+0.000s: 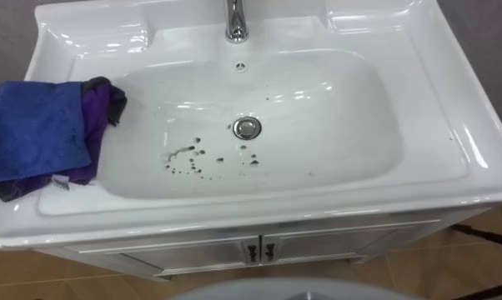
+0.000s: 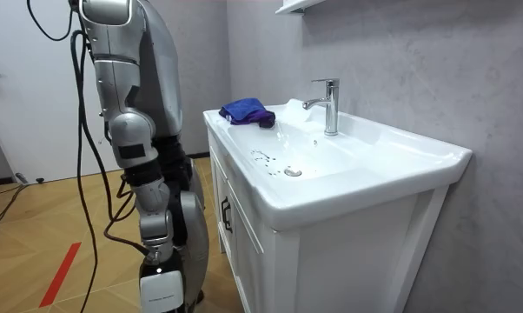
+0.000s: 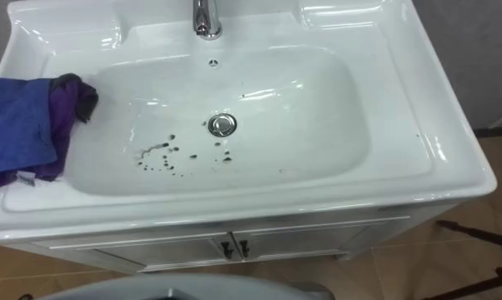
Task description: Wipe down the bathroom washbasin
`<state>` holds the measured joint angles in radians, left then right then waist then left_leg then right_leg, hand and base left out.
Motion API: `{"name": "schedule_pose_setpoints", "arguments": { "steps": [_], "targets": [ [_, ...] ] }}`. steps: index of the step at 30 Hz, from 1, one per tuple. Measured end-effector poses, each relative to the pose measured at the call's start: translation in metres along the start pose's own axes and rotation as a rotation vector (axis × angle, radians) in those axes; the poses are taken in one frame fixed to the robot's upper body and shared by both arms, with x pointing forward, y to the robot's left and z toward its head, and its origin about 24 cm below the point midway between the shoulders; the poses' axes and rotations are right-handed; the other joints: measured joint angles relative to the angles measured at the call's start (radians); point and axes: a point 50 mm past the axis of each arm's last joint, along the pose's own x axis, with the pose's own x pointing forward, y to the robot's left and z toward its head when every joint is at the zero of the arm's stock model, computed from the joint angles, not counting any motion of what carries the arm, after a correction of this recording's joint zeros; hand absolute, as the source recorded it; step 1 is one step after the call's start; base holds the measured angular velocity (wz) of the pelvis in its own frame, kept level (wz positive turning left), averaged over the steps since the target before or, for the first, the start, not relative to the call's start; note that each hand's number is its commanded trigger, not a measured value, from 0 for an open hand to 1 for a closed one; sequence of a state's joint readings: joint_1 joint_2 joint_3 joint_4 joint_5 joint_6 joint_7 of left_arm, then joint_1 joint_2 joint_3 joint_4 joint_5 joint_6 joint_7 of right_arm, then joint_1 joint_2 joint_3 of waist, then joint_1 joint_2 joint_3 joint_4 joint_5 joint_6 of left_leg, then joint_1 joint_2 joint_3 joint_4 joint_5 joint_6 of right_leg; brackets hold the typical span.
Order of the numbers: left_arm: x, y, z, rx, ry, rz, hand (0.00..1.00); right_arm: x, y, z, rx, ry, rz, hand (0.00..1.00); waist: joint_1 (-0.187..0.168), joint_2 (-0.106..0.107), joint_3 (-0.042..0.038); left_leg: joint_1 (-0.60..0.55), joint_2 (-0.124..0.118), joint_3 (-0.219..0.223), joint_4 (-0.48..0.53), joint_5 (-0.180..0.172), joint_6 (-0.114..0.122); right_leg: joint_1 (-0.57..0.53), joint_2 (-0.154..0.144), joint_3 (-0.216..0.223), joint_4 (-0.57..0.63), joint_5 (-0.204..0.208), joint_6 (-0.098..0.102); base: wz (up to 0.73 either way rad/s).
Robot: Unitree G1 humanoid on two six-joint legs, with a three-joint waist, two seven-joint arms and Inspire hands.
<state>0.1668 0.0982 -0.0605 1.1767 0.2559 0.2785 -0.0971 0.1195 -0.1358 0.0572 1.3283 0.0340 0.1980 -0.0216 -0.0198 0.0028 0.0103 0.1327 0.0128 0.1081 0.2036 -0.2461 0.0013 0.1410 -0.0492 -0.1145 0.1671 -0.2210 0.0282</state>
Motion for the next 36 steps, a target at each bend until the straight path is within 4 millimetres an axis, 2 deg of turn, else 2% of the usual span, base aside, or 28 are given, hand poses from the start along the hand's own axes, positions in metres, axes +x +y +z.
{"name": "schedule_pose_setpoints", "arguments": {
  "steps": [17,20,27,36],
  "targets": [
    [-0.0001,0.0007,0.0011,0.0,-0.005,0.007,0.0,0.0,0.0005,0.0,0.003,0.0,0.001,0.0,0.001,-0.004,-0.0016,0.002,0.001,0.008,-0.001,0.0,0.0,0.0,0.001,0.006,0.003,0.0,0.0,0.0],
    [-0.0001,0.0008,0.0013,0.0,-0.007,0.009,0.0,0.0,0.0005,0.0002,0.004,-0.001,-0.007,0.0,0.002,-0.004,-0.0013,0.005,0.004,0.024,-0.002,0.0,0.0,0.0,0.003,0.013,0.003,0.001,-0.001,-0.07],
    [0.0,0.0014,0.0013,-0.009,-0.018,0.027,0.0,0.0,0.0006,0.0004,0.009,0.0,-0.013,0.0,0.003,-0.004,0.0018,0.007,0.006,0.025,-0.005,0.0,0.0,0.0,0.005,0.013,0.002,0.001,-0.002,-0.02],
    [-0.0003,0.0096,-0.0034,-0.126,-0.014,0.093,0.0,0.0,0.0007,-0.0003,0.005,0.002,-0.014,0.0,0.003,-0.01,0.0025,0.027,0.006,0.02,-0.008,0.0,0.0,0.017,0.004,0.011,0.001,0.001,-0.002,0.0]
  ]
}}
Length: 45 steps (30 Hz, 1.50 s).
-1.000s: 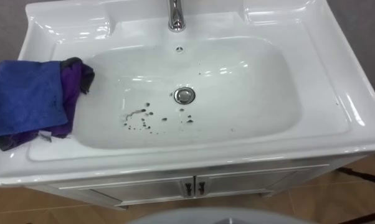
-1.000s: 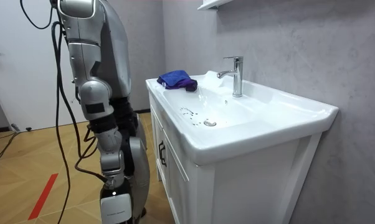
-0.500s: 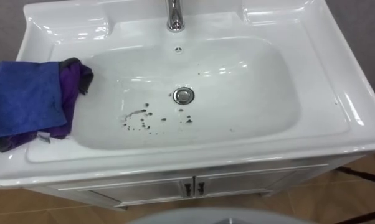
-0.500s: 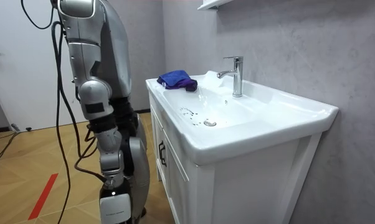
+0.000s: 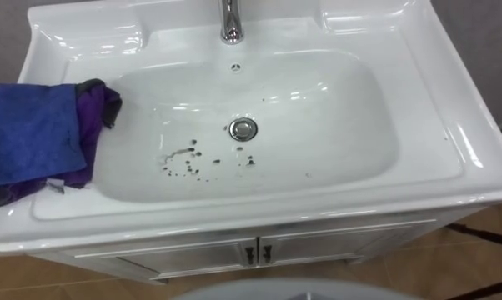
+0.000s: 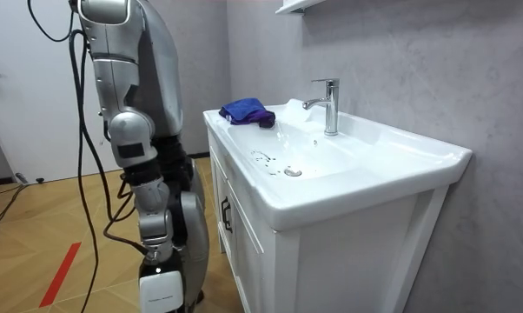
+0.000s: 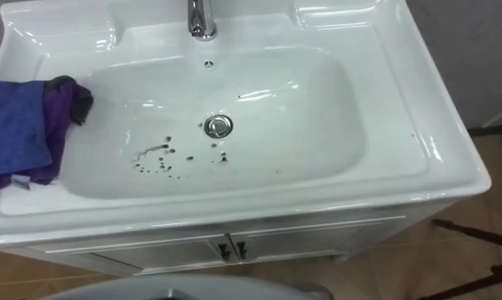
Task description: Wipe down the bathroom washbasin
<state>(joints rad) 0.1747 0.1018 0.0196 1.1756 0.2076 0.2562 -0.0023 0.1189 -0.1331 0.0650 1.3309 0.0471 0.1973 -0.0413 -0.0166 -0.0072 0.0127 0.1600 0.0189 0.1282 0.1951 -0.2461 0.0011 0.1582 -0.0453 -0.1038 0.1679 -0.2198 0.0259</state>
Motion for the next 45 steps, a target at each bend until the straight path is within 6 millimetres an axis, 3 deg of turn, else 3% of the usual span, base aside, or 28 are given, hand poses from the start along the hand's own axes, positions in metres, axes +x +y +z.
{"name": "schedule_pose_setpoints", "arguments": {
  "steps": [7,13,17,20,24,27,29,35,45],
  "targets": [
    [0.0,0.004,-0.015,-0.221,0.038,0.028,0.0,0.0,-0.002,0.0,0.024,0.003,-0.003,0.0,0.0,0.003,0.0027,-0.011,-0.002,-0.009,0.002,-0.001,0.0,-0.003,-0.002,-0.012,-0.002,-0.001,0.001,0.04],
    [0.0,0.013,-0.033,-0.547,0.079,0.094,0.0,0.0,-0.004,-0.006,0.039,0.031,-0.008,0.0,0.032,0.022,-0.0066,-0.011,-0.003,-0.027,0.003,-0.001,-0.001,0.002,-0.003,-0.03,0.005,0.0,0.0,0.08],
    [-0.003,0.032,-0.029,-0.76,0.048,0.203,0.0,0.0,-0.01,-0.009,0.068,0.043,-0.021,0.0,0.054,0.034,-0.0069,-0.008,-0.007,-0.049,0.002,-0.001,-0.001,0.012,-0.005,-0.042,0.003,-0.001,0.0,0.12],
    [-0.008,0.061,-0.025,-0.907,0.013,0.367,0.0,0.0,-0.024,-0.009,0.105,0.042,-0.066,0.0,0.08,0.048,-0.0031,-0.01,-0.008,-0.051,-0.003,-0.001,-0.001,0.014,-0.007,-0.046,0.004,-0.001,0.001,0.03],
    [-0.019,0.09,-0.013,-1.019,-0.071,0.546,0.0,-0.001,-0.035,-0.001,0.152,-0.012,-0.11,0.0,0.101,0.058,-0.0096,-0.01,-0.009,-0.054,-0.007,-0.001,-0.001,0.014,-0.006,-0.048,0.002,-0.001,0.001,0.02],
    [-0.03,0.108,-0.005,-1.058,-0.139,0.672,0.0,-0.002,-0.035,0.009,0.193,-0.067,-0.116,0.0,0.103,0.06,-0.0158,-0.013,-0.012,-0.075,-0.004,0.0,0.0,0.021,-0.007,-0.064,-0.001,-0.001,0.001,0.14],
    [-0.042,0.124,0.004,-1.11,-0.202,0.764,0.0,-0.003,-0.036,0.016,0.219,-0.106,-0.12,0.0,0.108,0.07,-0.0244,-0.018,-0.013,-0.085,0.004,0.0,0.0,0.017,-0.008,-0.077,0.0,-0.001,0.001,0.14],
    [-0.094,0.173,0.033,-1.274,-0.482,1.021,0.0,-0.004,-0.039,0.016,0.292,-0.152,-0.133,0.0,0.131,0.074,-0.0244,-0.027,-0.015,-0.094,0.004,0.0,-0.001,0.016,-0.01,-0.093,-0.002,-0.001,0.001,0.07],
    [-0.157,0.207,0.056,-1.379,-0.797,1.201,0.0,-0.003,-0.039,0.007,0.3,-0.15,-0.119,0.0,0.133,0.091,-0.0231,-0.024,-0.014,-0.088,0.001,0.0,-0.001,0.012,-0.008,-0.078,-0.001,-0.001,0.001,-0.04]
  ]
}}
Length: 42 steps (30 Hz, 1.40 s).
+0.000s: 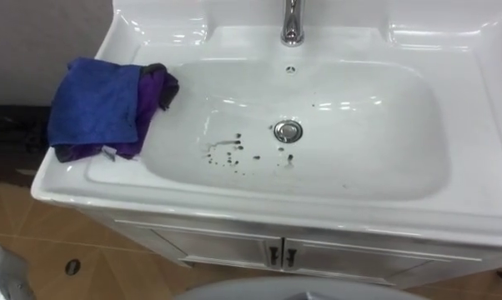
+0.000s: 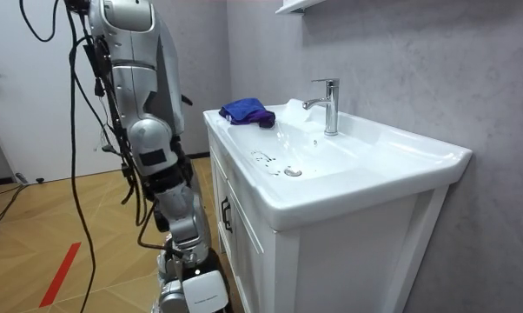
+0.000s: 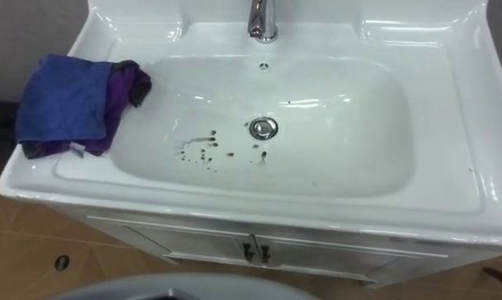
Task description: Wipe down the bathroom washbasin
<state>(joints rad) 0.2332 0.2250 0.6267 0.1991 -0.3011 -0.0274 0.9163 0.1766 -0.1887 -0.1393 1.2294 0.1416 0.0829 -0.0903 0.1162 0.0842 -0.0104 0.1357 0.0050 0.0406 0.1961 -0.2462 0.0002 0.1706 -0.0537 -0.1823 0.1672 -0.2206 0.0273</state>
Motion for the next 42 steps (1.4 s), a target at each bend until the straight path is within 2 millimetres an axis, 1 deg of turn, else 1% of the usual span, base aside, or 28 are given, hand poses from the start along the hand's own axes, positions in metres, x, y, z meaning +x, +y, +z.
{"name": "schedule_pose_setpoints", "arguments": {
  "steps": [2,4,6,8,10,12,13,14,17,18,19,20,25,28,29,30,32,34,36,37,40,42],
  "targets": [
    [0.002,-0.002,0.013,-0.038,-0.049,0.003,0.0,0.0,0.0,-0.001,-0.001,-0.002,0.01,0.0,-0.003,0.005,0.001,0.004,0.0,0.004,-0.007,0.0,0.0,0.0,0.0,0.005,0.002,0.0,0.0,-0.07],
    [0.001,-0.007,0.023,-0.081,-0.075,-0.01,0.0,0.0,0.0,-0.003,-0.002,0.001,0.015,0.0,-0.007,0.007,0.0037,0.007,0.0,0.003,-0.009,0.0,0.0,0.003,0.0,0.004,0.002,0.0,0.0,0.0],
    [-0.001,-0.011,0.03,-0.118,-0.094,-0.021,0.0,0.0,0.0,-0.002,-0.003,-0.005,0.017,0.0,-0.014,0.006,0.0065,0.007,0.0,0.003,-0.011,0.0,0.0,0.003,0.0,0.003,0.001,0.0,0.0,0.0],
    [-0.003,-0.012,0.036,-0.146,-0.116,-0.03,0.0,0.0,0.0,-0.003,-0.002,-0.011,0.017,0.0,-0.032,0.005,0.0088,0.01,0.0,0.004,-0.014,0.0,0.0,0.005,0.001,0.003,0.0,0.0,0.0,0.0],
    [-0.005,-0.014,0.042,-0.155,-0.15,-0.039,0.0,0.0,0.001,-0.002,-0.001,-0.019,0.02,0.0,-0.035,0.004,0.0099,0.01,0.001,0.006,-0.015,0.0,0.0,0.004,0.002,0.004,0.0,0.0,0.0,0.0],
    [-0.008,-0.015,0.052,-0.176,-0.193,-0.057,0.0,0.0,0.001,-0.002,-0.002,-0.021,0.028,0.0,-0.038,0.003,0.0102,0.01,0.001,0.008,-0.014,0.0,0.0,0.004,0.002,0.004,-0.001,0.0,0.0,-0.02],
    [-0.012,-0.016,0.062,-0.2,-0.234,-0.072,0.0,0.0,0.003,-0.002,-0.002,-0.023,0.033,0.0,-0.038,0.003,0.0106,0.014,0.001,0.011,-0.014,0.0,0.0,0.004,0.002,0.007,-0.002,0.0,0.0,-0.05],
    [-0.015,-0.016,0.071,-0.234,-0.274,-0.085,0.0,0.0,0.004,-0.002,-0.001,-0.025,0.042,0.0,-0.038,-0.002,0.0146,0.015,0.0,0.011,-0.014,0.0,0.0,0.004,0.002,0.011,-0.004,0.0,0.0,-0.06],
    [-0.02,-0.019,0.084,-0.251,-0.352,-0.108,0.0,0.0,0.006,-0.003,0.004,-0.023,0.049,0.0,-0.042,-0.005,0.0168,0.014,-0.001,0.011,-0.013,0.0,0.0,0.005,0.001,0.014,-0.015,0.002,0.003,-0.06],
    [-0.021,-0.019,0.085,-0.246,-0.361,-0.11,0.0,0.0,0.006,-0.002,0.008,-0.023,0.049,0.0,-0.044,-0.004,0.0168,0.013,-0.001,0.011,-0.013,0.0,0.0,0.005,0.001,0.014,-0.016,0.002,0.003,0.0],
    [-0.022,-0.02,0.086,-0.235,-0.38,-0.116,0.0,0.0,0.006,-0.002,0.012,-0.025,0.049,0.0,-0.055,-0.004,0.0167,0.013,-0.001,0.01,-0.013,0.0,0.0,0.005,0.002,0.014,-0.016,0.002,0.003,0.0],
    [-0.024,-0.022,0.087,-0.219,-0.4,-0.133,0.0,0.0,0.006,-0.001,0.012,-0.025,0.049,0.0,-0.059,-0.004,0.0168,0.011,-0.001,0.01,-0.012,0.0,0.0,0.004,0.002,0.014,-0.016,0.002,0.003,0.0],
    [-0.036,-0.036,0.09,-0.179,-0.461,-0.229,0.0,0.0,0.006,-0.005,0.013,-0.003,0.047,0.0,-0.065,-0.004,0.0165,0.009,-0.001,0.009,-0.008,0.0,0.0,0.003,0.002,0.013,-0.017,0.002,0.003,0.0],
    [-0.052,-0.045,0.092,-0.179,-0.486,-0.326,0.0,0.0,0.008,-0.002,0.008,-0.011,0.05,0.0,-0.068,-0.006,0.0154,0.009,-0.001,0.01,-0.008,0.0,0.0,0.004,0.001,0.013,-0.016,0.002,0.003,0.0],
    [-0.058,-0.049,0.092,-0.164,-0.505,-0.369,0.0,0.0,0.008,-0.002,0.002,-0.014,0.051,0.0,-0.067,-0.008,0.0135,0.012,0.0,0.01,-0.008,0.0,0.0,0.005,0.002,0.015,-0.015,0.002,0.003,0.0],
    [-0.061,-0.051,0.092,-0.153,-0.514,-0.392,0.0,0.0,0.008,-0.001,0.003,-0.017,0.051,0.0,-0.066,-0.008,0.0134,0.013,0.0,0.01,-0.008,0.0,0.0,0.006,0.002,0.015,-0.014,0.002,0.003,0.0],
    [-0.069,-0.057,0.089,-0.134,-0.521,-0.45,0.0,0.0,0.009,0.001,0.007,-0.026,0.053,0.0,-0.07,-0.009,0.0133,0.013,0.0,0.01,-0.008,0.0,0.0,0.007,0.002,0.014,-0.015,0.002,0.003,0.0],
    [-0.082,-0.063,0.082,-0.101,-0.525,-0.528,0.0,0.0,0.012,0.003,0.026,-0.035,0.062,0.0,-0.084,-0.015,0.0132,0.014,0.0,0.007,-0.009,0.0,0.0,0.012,0.002,0.012,-0.015,0.002,0.002,0.04],
    [-0.092,-0.067,0.075,-0.061,-0.534,-0.603,0.0,0.0,0.014,0.005,0.022,-0.039,0.071,0.0,-0.091,-0.024,0.0151,0.016,0.0,0.01,-0.008,0.0,0.0,0.014,0.002,0.013,-0.016,0.002,0.002,0.02],
    [-0.099,-0.071,0.072,-0.04,-0.542,-0.662,0.0,0.0,0.014,0.004,0.021,-0.035,0.08,0.0,-0.094,-0.027,0.014,0.016,0.0,0.01,-0.008,0.0,0.0,0.014,0.002,0.013,-0.016,0.002,0.002,0.0],
    [-0.111,-0.077,0.069,0.01,-0.586,-0.754,0.0,0.0,0.017,0.004,0.018,-0.035,0.11,0.0,-0.098,-0.035,0.0154,0.014,0.0,0.013,-0.008,0.0,0.0,0.01,0.003,0.016,-0.016,0.003,0.002,-0.02],
    [-0.116,-0.079,0.068,0.022,-0.593,-0.789,0.0,0.0,0.018,0.004,0.018,-0.037,0.121,0.0,-0.104,-0.038,0.0153,0.014,0.0,0.014,-0.008,0.0,0.0,0.01,0.003,0.016,-0.016,0.003,0.003,0.0]
  ]
}}
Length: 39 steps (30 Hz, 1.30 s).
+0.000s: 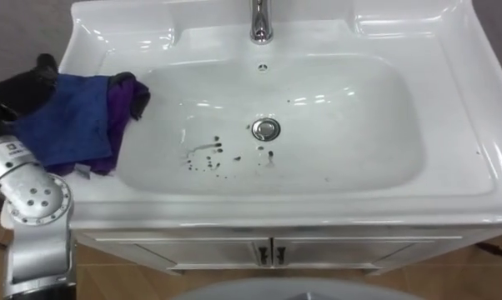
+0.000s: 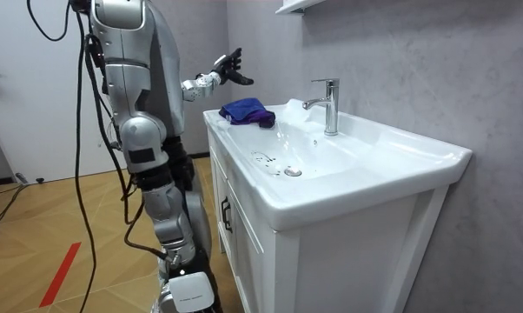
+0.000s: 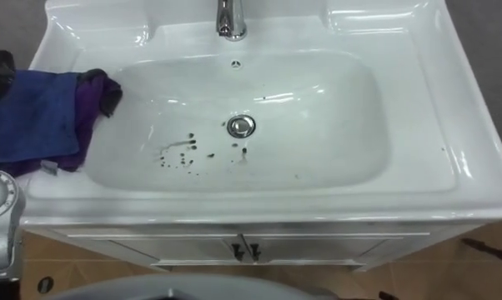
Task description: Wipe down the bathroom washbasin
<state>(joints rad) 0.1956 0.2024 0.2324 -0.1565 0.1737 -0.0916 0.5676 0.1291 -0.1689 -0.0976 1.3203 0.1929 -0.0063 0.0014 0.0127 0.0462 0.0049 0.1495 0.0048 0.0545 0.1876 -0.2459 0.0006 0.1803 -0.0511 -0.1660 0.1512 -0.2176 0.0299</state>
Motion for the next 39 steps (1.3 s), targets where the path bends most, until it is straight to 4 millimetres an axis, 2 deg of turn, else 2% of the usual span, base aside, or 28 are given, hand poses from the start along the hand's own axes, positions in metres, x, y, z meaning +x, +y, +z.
{"name": "schedule_pose_setpoints", "arguments": {
  "steps": [6,12,16,26,39],
  "targets": [
    [-0.005,-0.011,0.0,0.003,0.001,-0.072,0.0,0.0,0.002,0.001,0.002,-0.007,0.016,0.0,-0.014,-0.002,0.0005,0.002,0.0,-0.001,-0.005,0.0,0.0,0.0,0.0,0.001,-0.001,0.0,0.0,0.0],
    [-0.015,-0.025,-0.014,0.025,0.059,-0.161,0.0,0.001,0.003,0.003,0.0,-0.003,0.018,0.0,-0.02,-0.006,0.002,0.003,0.0,0.0,-0.006,0.0,0.0,0.003,0.001,0.001,-0.002,0.0,0.0,0.0],
    [-0.015,-0.025,-0.015,0.028,0.064,-0.168,0.0,0.001,0.005,0.006,-0.006,-0.007,0.024,0.0,-0.034,-0.008,0.0036,0.003,0.0,0.0,-0.006,0.0,0.0,0.001,0.001,0.0,-0.002,0.0,0.0,0.0],
    [-0.02,-0.028,-0.028,0.081,0.112,-0.2,0.0,0.001,0.008,0.004,0.002,-0.001,0.04,0.0,-0.036,-0.014,0.0043,0.0,0.001,0.007,-0.006,0.0,0.0,-0.005,0.001,0.002,-0.002,0.0,0.0,0.0],
    [-0.023,-0.031,-0.032,0.191,0.085,-0.255,0.0,0.001,0.007,0.003,0.019,0.001,0.037,0.0,-0.041,-0.008,0.0014,0.002,0.001,0.007,-0.006,0.0,0.0,-0.003,0.001,0.004,-0.002,0.0,0.0,0.0]
  ]
}}
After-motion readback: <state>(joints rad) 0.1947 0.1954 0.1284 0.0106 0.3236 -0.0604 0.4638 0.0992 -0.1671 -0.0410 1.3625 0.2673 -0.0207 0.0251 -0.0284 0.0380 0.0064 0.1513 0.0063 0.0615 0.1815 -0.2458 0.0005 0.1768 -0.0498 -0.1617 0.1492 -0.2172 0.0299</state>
